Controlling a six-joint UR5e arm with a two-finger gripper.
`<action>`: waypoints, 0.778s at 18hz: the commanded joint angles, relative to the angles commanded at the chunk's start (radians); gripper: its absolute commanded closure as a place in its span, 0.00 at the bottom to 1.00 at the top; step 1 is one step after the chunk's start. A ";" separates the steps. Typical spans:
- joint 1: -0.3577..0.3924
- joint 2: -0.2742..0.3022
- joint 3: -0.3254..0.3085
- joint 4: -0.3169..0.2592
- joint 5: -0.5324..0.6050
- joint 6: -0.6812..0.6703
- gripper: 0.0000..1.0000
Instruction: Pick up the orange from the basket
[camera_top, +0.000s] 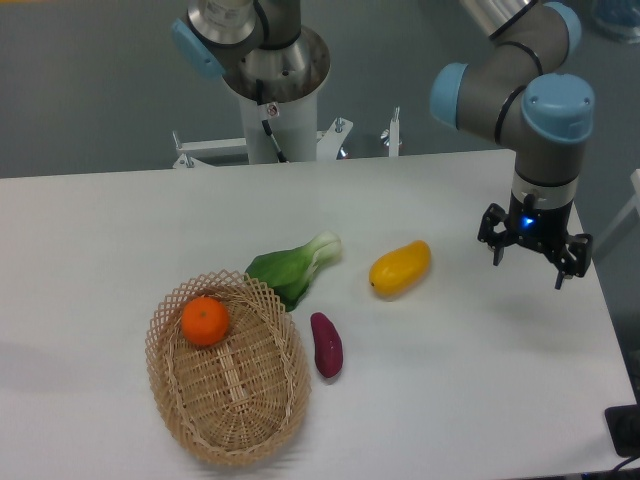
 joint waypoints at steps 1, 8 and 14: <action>-0.002 0.011 -0.028 0.003 -0.003 -0.009 0.00; -0.011 0.057 -0.088 0.002 -0.075 -0.090 0.00; -0.178 0.083 -0.104 0.002 -0.130 -0.401 0.00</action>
